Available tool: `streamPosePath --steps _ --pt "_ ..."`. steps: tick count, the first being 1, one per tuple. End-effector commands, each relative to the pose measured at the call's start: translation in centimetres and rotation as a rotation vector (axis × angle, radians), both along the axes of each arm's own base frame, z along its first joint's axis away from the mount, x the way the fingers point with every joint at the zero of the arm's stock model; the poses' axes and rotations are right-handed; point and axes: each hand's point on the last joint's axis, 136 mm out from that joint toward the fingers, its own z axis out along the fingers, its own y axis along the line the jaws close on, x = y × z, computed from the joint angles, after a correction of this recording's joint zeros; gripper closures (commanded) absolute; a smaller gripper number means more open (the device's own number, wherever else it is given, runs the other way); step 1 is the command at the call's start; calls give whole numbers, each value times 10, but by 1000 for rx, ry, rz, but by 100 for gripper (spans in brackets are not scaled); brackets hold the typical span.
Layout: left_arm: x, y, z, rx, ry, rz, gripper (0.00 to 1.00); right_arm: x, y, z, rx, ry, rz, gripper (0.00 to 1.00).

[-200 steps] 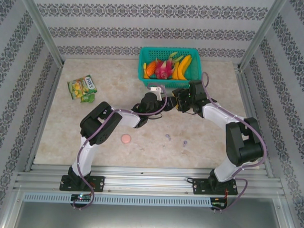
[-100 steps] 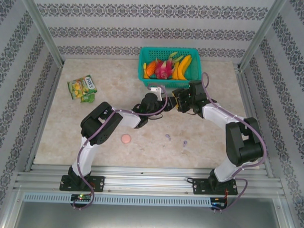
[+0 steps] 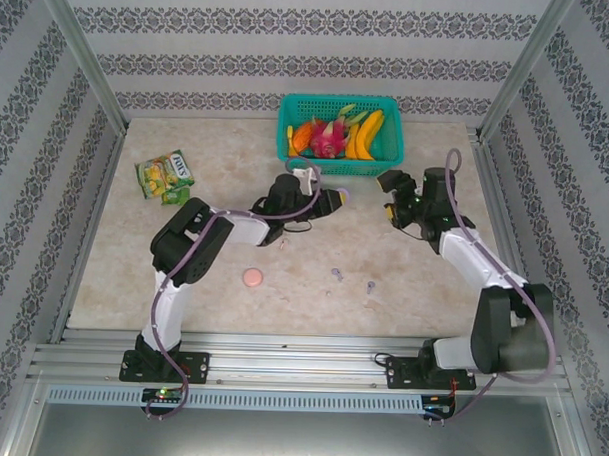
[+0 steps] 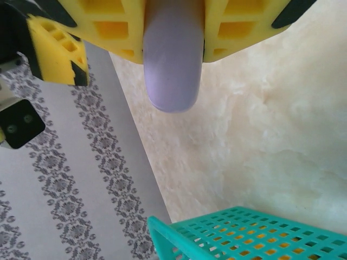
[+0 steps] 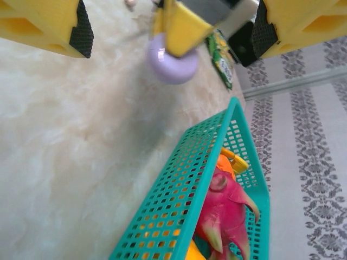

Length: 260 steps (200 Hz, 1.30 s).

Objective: Insert wireless bluetooth earbuds into charging case

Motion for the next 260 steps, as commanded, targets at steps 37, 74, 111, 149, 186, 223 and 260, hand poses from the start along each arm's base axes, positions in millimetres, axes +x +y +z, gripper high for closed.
streamPosePath --steps 37,74,111,149,186,223,260 --pt "-53 7 64 36 -87 -359 94 -18 32 35 -180 -359 322 22" --pt "-59 14 77 35 -103 -376 94 -24 65 33 -162 -419 440 23" --pt "-58 13 85 24 -111 -374 94 -26 82 26 -153 -425 483 25" --pt "-55 13 87 23 -114 -367 95 -25 92 13 -152 -393 504 26" --pt "-56 15 96 10 -131 -363 94 -22 89 -12 -163 -336 484 30" --pt "-58 17 109 -1 -158 -363 95 -19 71 -37 -150 -279 421 33" --pt "-60 17 115 -6 -168 -367 95 -20 64 -46 -133 -256 398 34"
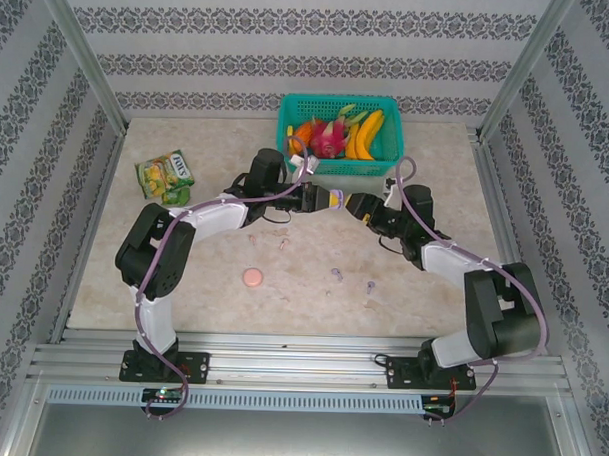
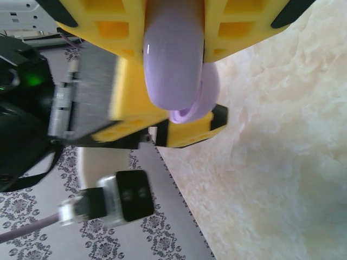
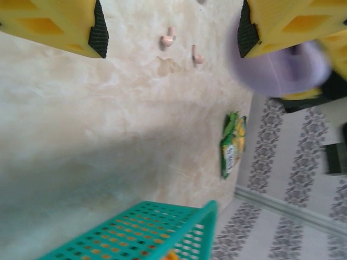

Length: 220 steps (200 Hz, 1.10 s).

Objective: Insert wireless bluetooth earbuds into charging case

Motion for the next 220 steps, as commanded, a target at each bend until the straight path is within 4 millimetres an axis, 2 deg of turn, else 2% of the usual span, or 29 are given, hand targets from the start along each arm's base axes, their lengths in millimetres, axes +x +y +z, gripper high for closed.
streamPosePath --steps 1,79,100,126,169,220 --pt "-4 -1 51 -75 -132 -36 95 -1 -7 -14 -3 35 -31 34" --pt "2 2 39 -48 -122 3 93 -4 -11 21 55 -4 -56 33" --pt "7 3 35 -33 -129 34 93 2 -16 28 129 84 -142 29" --pt "18 6 34 -19 -155 97 93 7 -23 25 253 238 -311 25" --pt "27 9 29 45 -220 164 93 11 -1 37 345 375 -433 22" --pt "24 9 23 83 -249 169 93 21 31 58 346 394 -425 21"
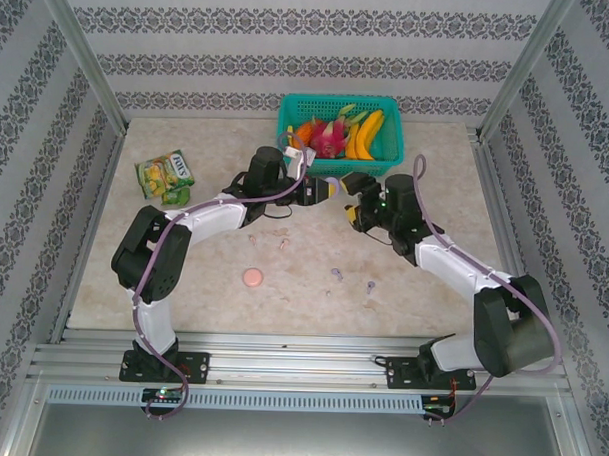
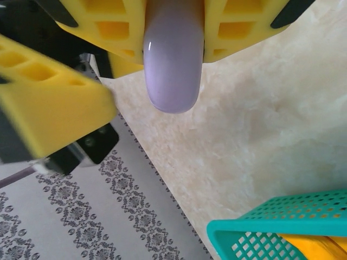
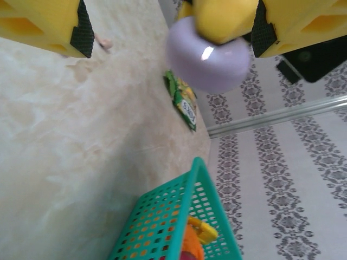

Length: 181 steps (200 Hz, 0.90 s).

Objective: Insert wireless bluetooth earbuds into charging case

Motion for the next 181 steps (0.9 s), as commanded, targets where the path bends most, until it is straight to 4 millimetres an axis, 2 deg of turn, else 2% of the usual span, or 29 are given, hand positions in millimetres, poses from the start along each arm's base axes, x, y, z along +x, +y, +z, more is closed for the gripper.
streamPosePath --steps 1,64,95,181 --pt "-6 0 20 9 -91 -2 93 11 3 6 2 37 -63 21" --pt "-12 -3 27 14 -118 -11 93 23 20 10 6 35 -54 22" --pt "-14 -5 30 16 -128 -16 93 25 22 9 15 33 -57 27" --pt "-16 -12 23 33 -120 -32 93 32 30 18 44 10 -44 37"
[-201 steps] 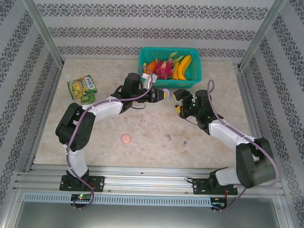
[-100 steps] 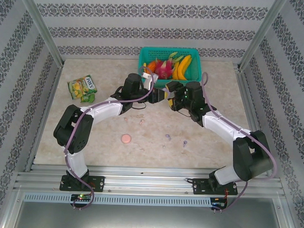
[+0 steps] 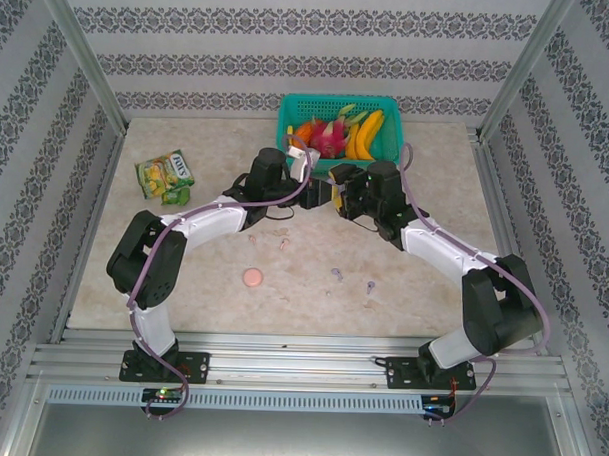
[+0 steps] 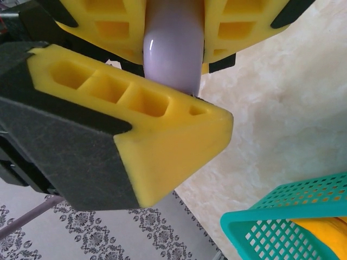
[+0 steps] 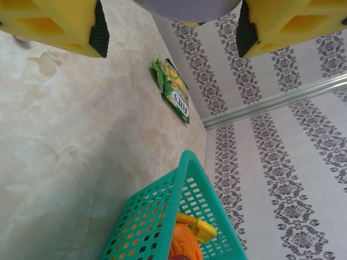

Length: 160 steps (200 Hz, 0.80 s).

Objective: Insert wireless bluetooth earbuds into charging case

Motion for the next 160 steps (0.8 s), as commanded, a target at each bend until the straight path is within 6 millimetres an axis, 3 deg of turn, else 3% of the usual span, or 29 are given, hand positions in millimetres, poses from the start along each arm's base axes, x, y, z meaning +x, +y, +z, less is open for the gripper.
streamPosePath --steps 1,72,160 --pt "-5 -6 10 5 -38 -20 93 8 6 15 23 -44 -5 37" --pt "-4 -6 2 19 -28 -18 93 8 5 18 33 -58 -6 59" --pt "-4 -2 5 33 -41 -4 69 9 0 14 27 -52 -24 61"
